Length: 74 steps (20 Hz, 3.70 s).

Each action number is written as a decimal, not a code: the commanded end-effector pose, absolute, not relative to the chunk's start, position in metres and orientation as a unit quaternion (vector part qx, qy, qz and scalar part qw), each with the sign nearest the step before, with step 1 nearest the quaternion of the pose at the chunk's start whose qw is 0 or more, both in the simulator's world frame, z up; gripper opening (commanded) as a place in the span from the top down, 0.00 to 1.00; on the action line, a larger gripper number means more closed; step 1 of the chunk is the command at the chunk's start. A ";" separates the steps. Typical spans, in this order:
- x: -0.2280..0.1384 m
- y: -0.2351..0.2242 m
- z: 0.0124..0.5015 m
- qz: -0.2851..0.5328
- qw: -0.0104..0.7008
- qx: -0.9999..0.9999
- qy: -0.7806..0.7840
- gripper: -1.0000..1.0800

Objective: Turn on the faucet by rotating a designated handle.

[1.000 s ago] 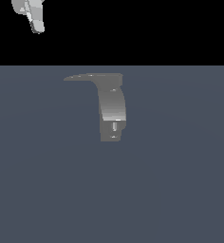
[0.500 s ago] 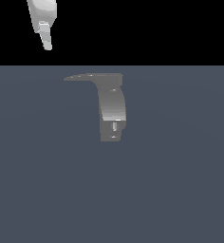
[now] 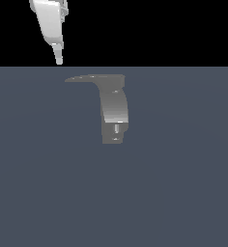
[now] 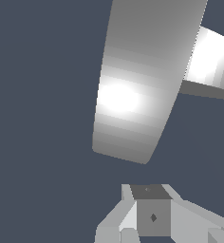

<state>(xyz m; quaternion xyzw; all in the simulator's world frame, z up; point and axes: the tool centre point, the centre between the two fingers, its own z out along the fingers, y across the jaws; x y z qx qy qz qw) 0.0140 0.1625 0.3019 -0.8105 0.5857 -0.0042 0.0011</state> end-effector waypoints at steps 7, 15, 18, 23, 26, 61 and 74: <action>0.064 0.151 0.273 -0.003 -0.001 -0.750 0.661 1.00; 0.096 0.138 0.254 -0.001 -0.001 -0.706 0.708 1.00; 0.103 0.134 0.251 -0.001 -0.001 -0.697 0.717 1.00; 0.107 0.132 0.248 0.000 -0.001 -0.691 0.723 1.00; 0.107 0.132 0.248 0.000 -0.001 -0.691 0.723 1.00; 0.015 0.140 0.249 0.000 0.000 -0.690 0.724 1.00; -0.009 0.127 0.249 0.000 0.001 -0.689 0.725 1.00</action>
